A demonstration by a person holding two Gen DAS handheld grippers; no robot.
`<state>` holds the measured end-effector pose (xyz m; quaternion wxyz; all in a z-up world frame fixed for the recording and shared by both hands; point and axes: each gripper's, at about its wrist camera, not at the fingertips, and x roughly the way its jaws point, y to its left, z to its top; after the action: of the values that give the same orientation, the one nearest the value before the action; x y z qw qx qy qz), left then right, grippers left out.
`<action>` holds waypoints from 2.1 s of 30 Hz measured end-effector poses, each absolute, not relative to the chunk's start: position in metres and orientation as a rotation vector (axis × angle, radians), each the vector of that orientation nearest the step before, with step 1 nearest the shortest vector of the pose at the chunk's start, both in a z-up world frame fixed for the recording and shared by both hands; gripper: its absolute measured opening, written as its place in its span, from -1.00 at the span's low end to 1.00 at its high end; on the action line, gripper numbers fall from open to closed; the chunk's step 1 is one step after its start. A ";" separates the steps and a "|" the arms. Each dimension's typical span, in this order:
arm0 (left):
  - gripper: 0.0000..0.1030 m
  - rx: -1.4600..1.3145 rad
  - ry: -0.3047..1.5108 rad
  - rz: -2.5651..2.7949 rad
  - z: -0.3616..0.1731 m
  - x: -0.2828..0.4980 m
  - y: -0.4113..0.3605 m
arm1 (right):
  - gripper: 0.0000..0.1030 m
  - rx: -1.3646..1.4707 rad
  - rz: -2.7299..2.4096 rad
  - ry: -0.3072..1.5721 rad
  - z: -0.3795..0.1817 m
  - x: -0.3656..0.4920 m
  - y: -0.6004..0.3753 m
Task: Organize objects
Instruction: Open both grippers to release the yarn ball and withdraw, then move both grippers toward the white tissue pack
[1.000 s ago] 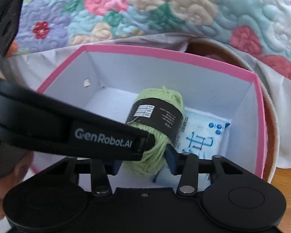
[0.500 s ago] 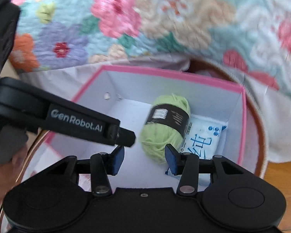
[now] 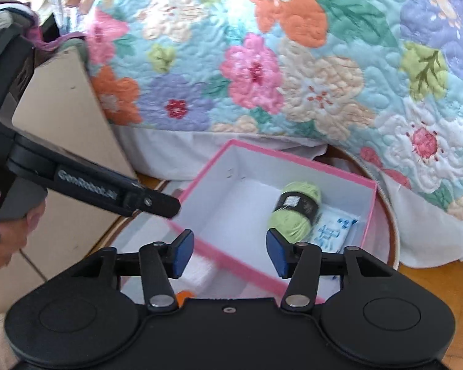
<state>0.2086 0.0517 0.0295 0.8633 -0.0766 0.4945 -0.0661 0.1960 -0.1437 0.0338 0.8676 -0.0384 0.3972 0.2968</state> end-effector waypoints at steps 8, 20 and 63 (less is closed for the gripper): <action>0.38 -0.078 1.020 -0.182 0.058 0.151 0.070 | 0.25 -0.084 0.742 0.848 0.059 0.154 -0.134; 0.42 -0.015 1.047 -0.230 0.047 0.107 0.076 | 0.30 -0.220 0.839 0.849 0.061 0.096 -0.120; -0.13 -0.563 1.269 -0.018 -0.195 0.106 0.116 | -0.08 -0.461 0.928 0.953 -0.173 0.103 -0.043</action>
<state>0.1059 0.1159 -0.1945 0.7687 -0.2593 0.5847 -0.0083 0.1027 -0.0429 -0.1727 0.7622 -0.2121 0.4380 0.4268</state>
